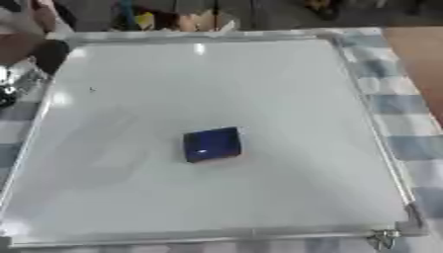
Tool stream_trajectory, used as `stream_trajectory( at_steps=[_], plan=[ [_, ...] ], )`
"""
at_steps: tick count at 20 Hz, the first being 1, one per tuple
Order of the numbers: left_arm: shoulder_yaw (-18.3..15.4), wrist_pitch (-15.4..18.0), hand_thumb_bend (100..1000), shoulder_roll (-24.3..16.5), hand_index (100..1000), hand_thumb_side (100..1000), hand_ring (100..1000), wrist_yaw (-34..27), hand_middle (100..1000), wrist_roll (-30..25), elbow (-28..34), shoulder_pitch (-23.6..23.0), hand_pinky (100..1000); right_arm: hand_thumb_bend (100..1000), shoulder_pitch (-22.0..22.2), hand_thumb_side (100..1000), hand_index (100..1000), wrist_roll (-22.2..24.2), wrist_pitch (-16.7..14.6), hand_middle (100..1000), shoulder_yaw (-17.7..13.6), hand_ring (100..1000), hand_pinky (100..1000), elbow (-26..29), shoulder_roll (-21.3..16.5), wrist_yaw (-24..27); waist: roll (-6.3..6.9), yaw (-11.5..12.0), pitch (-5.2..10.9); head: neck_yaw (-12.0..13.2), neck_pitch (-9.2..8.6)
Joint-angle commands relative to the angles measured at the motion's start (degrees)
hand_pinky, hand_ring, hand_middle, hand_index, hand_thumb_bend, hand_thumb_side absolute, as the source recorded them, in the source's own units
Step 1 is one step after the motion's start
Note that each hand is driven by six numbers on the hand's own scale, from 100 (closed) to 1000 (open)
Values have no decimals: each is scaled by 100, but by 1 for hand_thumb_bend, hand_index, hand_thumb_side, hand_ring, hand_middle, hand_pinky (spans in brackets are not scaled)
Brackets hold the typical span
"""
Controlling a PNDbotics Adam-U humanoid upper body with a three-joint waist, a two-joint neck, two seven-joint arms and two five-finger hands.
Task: Wipe the whiteboard clean with a brush.
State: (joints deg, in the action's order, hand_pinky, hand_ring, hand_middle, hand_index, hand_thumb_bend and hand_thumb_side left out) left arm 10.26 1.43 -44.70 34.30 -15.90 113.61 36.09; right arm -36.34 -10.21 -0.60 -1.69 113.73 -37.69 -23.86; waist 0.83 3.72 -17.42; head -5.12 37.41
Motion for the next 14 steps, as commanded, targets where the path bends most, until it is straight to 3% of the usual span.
stream_trajectory(
  at_steps=[1, 5, 6, 8, 10, 12, 14],
  plan=[
    [310, -36, 266, -154, 903, 1000, 800, 204, 780, -651, 99, 293, 691, 133, -103, 1000, 887, 39, 1, 841, 2, 882, 824, 86, -113, 23, 18, -18, 145, 15, -107],
    [602, 16, 271, -45, 704, 1000, 799, 164, 805, -1109, 99, 528, 655, 128, -114, 1000, 883, -8, 7, 834, 14, 876, 821, 86, -99, 60, 51, -33, 142, 0, -177],
    [634, 19, 271, -28, 704, 1000, 799, 152, 805, -1141, 99, 558, 655, 128, -113, 1000, 883, -23, 10, 834, 17, 876, 821, 86, -99, 67, 57, -33, 140, -4, -186],
    [734, 47, 288, 14, 433, 1000, 809, 122, 815, -1158, 99, 617, 652, 121, -111, 1000, 881, -36, 16, 833, 27, 875, 820, 86, -97, 78, 76, -51, 126, -32, -250],
    [851, 50, 314, 49, 286, 1000, 811, 113, 820, -1158, 99, 675, 647, 120, -113, 1000, 879, -49, 22, 832, 34, 874, 820, 86, -95, 92, 92, -67, 111, -67, -314],
    [960, -17, 336, 87, 214, 1000, 818, 163, 828, -1175, 99, 753, 647, 116, -115, 1000, 877, -57, 30, 830, 43, 872, 819, 86, -87, 105, 105, -77, 101, -83, -345],
    [1075, -119, 336, 129, 216, 1000, 831, 253, 840, -1258, 99, 837, 658, 113, -120, 1000, 876, -55, 36, 829, 58, 871, 819, 86, -79, 119, 112, -83, 97, -67, -344]
  ],
)
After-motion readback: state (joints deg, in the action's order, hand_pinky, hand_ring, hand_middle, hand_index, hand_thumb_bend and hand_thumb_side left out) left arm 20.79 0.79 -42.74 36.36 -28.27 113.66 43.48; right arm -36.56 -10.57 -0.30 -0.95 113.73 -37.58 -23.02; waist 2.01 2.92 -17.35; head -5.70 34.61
